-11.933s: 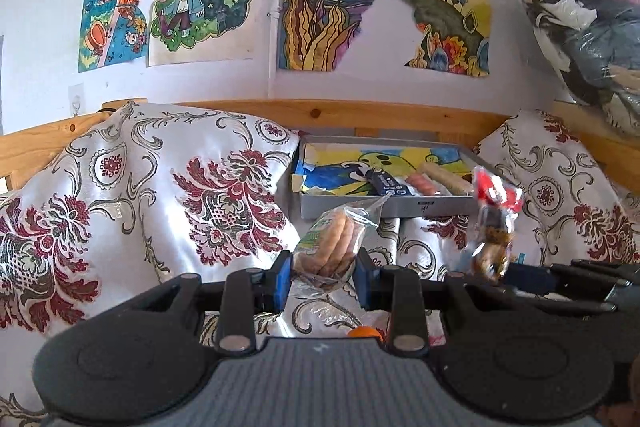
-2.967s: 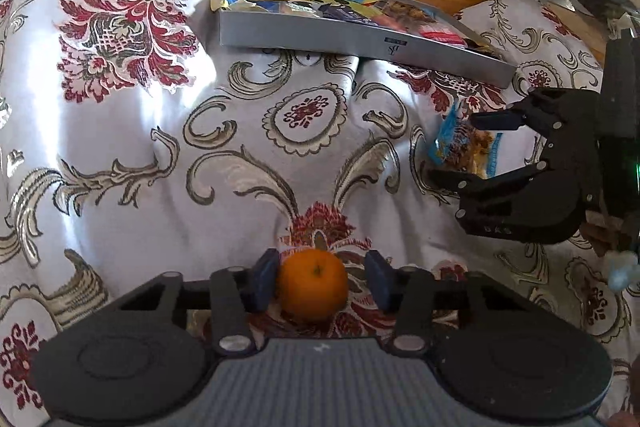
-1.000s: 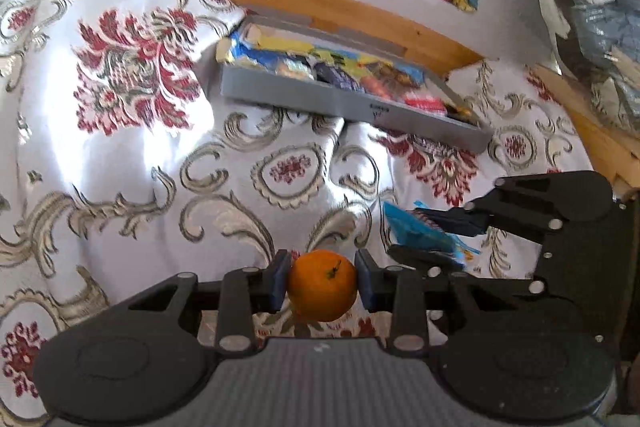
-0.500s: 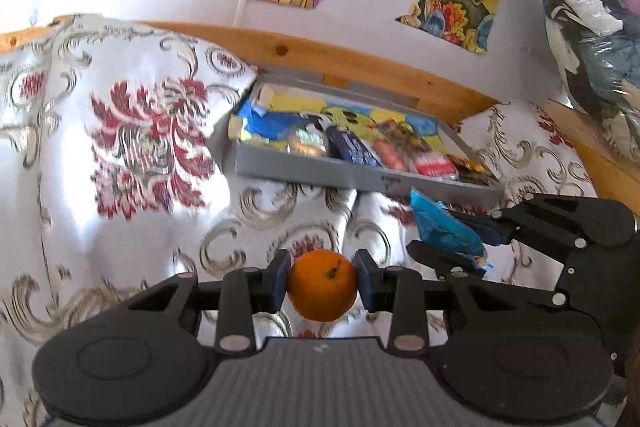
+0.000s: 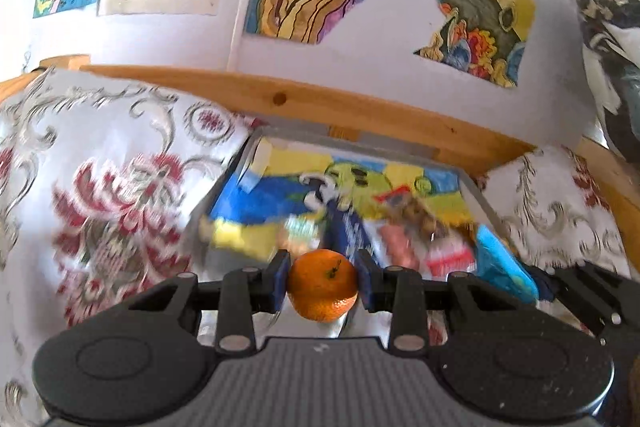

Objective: Organize snacks
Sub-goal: 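Lift and carry the orange and jerky bag with both grippers over the tray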

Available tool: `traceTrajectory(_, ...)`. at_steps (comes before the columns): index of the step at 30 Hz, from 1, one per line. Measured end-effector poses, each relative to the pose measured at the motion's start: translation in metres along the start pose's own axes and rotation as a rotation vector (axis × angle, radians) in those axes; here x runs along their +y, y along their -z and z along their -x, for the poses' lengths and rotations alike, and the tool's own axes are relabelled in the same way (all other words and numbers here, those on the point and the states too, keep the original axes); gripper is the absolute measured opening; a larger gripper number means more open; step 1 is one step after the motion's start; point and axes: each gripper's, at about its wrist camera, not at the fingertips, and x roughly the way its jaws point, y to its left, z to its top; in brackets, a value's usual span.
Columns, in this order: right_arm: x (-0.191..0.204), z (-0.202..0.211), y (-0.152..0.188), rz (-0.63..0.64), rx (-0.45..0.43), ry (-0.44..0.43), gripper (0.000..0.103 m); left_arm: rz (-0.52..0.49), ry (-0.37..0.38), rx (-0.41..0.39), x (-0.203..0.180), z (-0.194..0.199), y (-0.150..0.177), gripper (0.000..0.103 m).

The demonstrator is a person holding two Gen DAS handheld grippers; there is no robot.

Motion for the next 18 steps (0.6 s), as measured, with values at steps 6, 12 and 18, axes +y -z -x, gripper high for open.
traceTrajectory(6,-0.043,-0.037,-0.006,-0.173,-0.024,0.061,0.027,-0.058,-0.037,0.013,-0.033,-0.043,-0.034,0.038)
traceTrajectory(12,-0.078,-0.074,-0.007,-0.269,-0.006,0.079,0.028,-0.059,-0.064,0.062,-0.06,-0.092,-0.051,0.038)
traceTrajectory(18,-0.112,-0.106,-0.004,-0.431,0.047,0.068,0.028,-0.041,-0.078,0.102,-0.07,-0.128,-0.057,0.038)
